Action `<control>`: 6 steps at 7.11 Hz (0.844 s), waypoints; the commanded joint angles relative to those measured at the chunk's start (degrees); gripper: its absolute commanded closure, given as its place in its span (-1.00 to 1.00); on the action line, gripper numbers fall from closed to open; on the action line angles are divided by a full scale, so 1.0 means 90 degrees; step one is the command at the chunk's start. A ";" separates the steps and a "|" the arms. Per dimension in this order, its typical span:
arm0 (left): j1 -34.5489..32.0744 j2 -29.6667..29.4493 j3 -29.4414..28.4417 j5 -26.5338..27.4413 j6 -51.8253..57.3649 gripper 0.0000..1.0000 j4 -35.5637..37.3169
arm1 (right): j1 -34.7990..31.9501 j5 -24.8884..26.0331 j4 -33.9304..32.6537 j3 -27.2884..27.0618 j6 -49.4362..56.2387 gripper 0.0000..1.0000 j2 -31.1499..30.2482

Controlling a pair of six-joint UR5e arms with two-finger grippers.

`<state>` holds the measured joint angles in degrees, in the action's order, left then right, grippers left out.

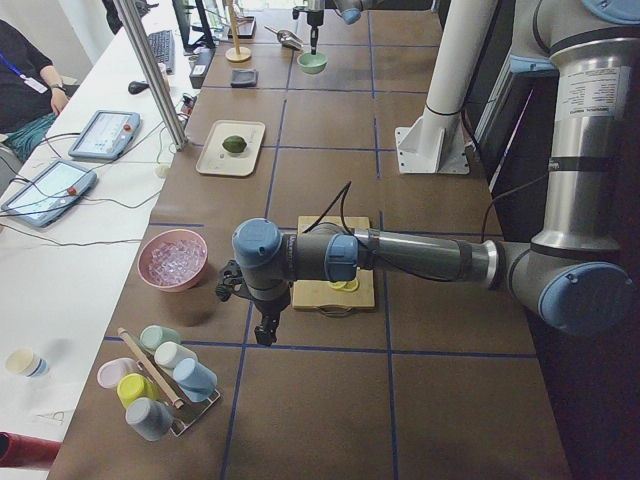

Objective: Place spoon in bowl
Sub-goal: 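Carry the green bowl toward the table centre and set it down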

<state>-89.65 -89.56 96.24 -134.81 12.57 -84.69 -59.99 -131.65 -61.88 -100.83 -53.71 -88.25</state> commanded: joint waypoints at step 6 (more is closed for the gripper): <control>0.0000 0.0009 0.0001 -0.0001 0.0058 -1.00 -0.0151 | 0.3038 0.2357 -0.2441 -0.0225 -0.2278 1.00 0.3288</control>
<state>-89.65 -89.48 96.26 -134.82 13.03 -85.71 -37.97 -115.71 -83.82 -105.05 -69.30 -62.16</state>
